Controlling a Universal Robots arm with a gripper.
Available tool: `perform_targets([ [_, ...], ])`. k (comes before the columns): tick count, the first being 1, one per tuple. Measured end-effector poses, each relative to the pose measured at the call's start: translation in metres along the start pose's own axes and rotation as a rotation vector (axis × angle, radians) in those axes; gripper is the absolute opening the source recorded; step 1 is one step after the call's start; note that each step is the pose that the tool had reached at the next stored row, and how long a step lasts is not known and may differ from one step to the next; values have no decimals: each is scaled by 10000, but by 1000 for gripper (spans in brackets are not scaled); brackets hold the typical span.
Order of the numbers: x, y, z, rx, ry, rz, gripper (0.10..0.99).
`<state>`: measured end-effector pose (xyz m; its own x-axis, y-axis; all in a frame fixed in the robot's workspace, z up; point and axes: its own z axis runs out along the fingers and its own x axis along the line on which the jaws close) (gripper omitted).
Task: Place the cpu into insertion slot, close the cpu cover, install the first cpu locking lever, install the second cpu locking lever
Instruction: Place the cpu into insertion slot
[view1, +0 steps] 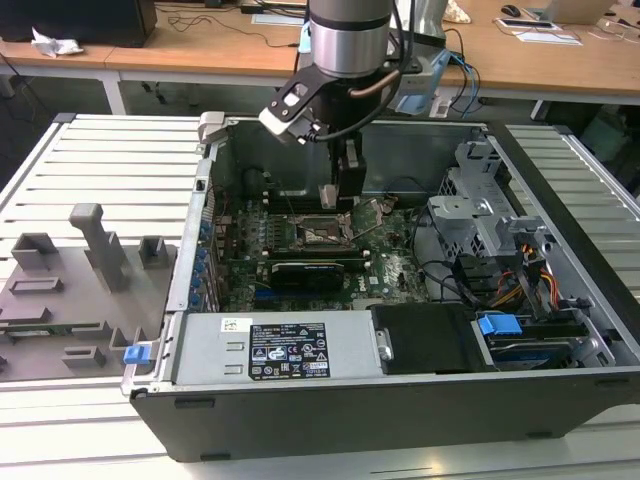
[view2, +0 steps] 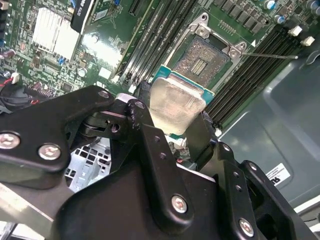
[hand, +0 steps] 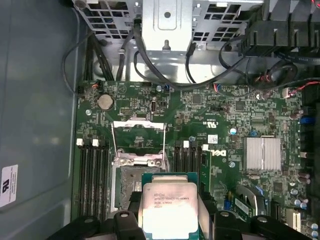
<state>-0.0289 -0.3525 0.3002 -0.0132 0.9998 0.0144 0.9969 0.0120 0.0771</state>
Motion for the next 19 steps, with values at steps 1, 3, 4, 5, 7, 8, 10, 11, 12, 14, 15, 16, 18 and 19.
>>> perform_targets([
  [1, 0, 0, 6, -1, -2, 22, 529],
  [3, 0, -2, 22, -1, -4, 49, 529],
  [4, 0, -2, 28, -1, -7, 69, 529],
  [5, 0, -2, 30, 0, -10, 80, 529],
  [7, 0, -7, 37, -2, -21, 116, 529],
  [8, -1, -10, 42, -2, -23, 120, 529],
  [10, -1, -14, 58, -2, -25, 126, 529],
  [11, 2, -19, 97, -1, -26, 132, 529],
  [12, 9, -24, 135, 10, -26, 136, 529],
  [14, 34, -28, 201, 19, -27, 139, 529],
  [15, 41, -30, 221, 19, -25, 140, 529],
  [16, 52, -34, 253, 20, -26, 140, 529],
  [18, 100, -41, 342, 21, -25, 143, 529],
  [19, 118, -44, 383, 23, -26, 143, 529],
])
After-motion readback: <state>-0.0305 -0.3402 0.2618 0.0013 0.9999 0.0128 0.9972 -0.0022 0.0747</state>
